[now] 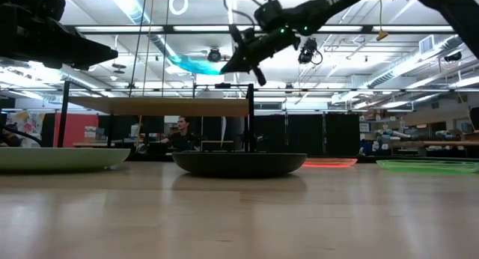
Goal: Place and stack plates onto a shelf
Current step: Put the left blue plate on the shelf
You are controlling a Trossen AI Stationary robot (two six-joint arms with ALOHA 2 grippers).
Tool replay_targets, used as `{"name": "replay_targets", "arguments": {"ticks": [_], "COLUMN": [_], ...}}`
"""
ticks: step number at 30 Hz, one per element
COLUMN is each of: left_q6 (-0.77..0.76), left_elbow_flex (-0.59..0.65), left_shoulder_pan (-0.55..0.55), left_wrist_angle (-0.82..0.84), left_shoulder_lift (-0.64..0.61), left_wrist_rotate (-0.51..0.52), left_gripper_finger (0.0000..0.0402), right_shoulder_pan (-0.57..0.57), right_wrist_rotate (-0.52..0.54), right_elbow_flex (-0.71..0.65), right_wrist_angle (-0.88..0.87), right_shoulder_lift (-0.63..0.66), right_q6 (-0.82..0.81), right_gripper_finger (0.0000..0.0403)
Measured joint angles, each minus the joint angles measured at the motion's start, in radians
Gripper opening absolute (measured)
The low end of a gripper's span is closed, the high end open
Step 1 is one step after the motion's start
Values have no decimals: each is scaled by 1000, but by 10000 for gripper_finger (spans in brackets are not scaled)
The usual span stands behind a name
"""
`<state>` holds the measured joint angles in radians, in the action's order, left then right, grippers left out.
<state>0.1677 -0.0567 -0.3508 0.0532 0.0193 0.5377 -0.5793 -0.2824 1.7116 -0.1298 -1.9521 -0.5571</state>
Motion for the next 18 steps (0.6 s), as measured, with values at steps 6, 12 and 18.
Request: {"name": "replay_targets", "arguments": {"ticks": [6, 12, 18], "left_q6": [0, 0, 0], "left_elbow_flex": [0, 0, 0], "left_shoulder_pan": [0, 0, 0], "left_wrist_angle": [0, 0, 0], "left_shoulder_lift": [0, 0, 0], "left_wrist_rotate": [0, 1, 0], "left_gripper_finger": [155, 155, 155], "right_shoulder_pan": [1, 0, -1], "right_wrist_rotate": [-10, -13, 8], "right_elbow_flex": [3, 4, 4], "right_wrist_angle": [-5, -100, -156], "right_shoulder_lift": [-60, -52, -50], "right_q6": [2, 59, 80], "right_gripper_finger": [5, 5, 5]}}
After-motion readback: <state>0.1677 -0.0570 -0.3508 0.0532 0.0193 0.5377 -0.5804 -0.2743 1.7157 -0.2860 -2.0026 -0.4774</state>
